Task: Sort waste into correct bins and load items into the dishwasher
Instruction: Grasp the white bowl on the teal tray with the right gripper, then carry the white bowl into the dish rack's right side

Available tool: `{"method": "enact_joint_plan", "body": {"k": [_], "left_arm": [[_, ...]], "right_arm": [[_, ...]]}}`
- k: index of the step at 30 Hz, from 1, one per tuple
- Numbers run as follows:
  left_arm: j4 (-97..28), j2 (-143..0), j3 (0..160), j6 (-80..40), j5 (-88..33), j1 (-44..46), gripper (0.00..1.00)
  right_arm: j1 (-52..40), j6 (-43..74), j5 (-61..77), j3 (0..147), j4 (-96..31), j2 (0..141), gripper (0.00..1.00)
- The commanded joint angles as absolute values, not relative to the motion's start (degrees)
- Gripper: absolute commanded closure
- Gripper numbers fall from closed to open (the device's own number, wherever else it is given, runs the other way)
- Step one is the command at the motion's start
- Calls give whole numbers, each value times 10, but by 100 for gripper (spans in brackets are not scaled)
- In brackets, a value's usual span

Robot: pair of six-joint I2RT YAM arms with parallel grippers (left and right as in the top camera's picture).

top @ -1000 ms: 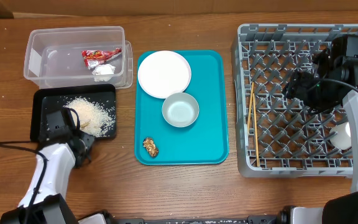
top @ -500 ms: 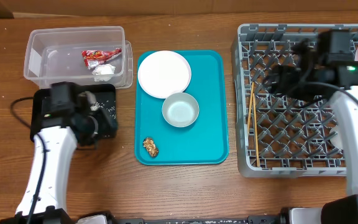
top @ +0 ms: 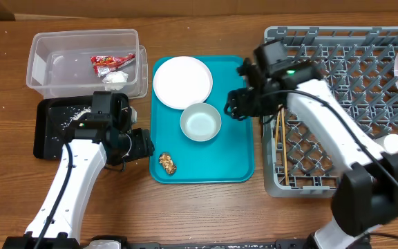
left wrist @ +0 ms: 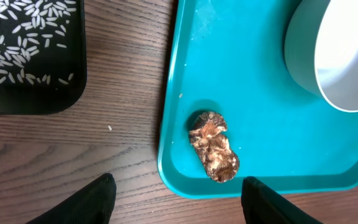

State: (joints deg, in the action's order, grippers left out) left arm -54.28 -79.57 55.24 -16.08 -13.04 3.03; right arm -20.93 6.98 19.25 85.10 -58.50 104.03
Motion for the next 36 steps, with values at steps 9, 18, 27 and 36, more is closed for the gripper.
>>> {"method": "enact_joint_plan", "body": {"k": [9,18,27,36], "left_arm": [[-530,-788,564,-155,-124,35,32],[-528,-788,564,-155,-124,35,32],[-529,-788,564,-155,-124,35,32],[-529,-788,564,-154,-118,35,32]], "right_arm": [[-245,140,167,858,-581,1130,32],[-251,151,167,858,-576,1169,43],[-251,184,152,858,-570,1172,77],[-247,176,143,860,-569,1155,96]]}}
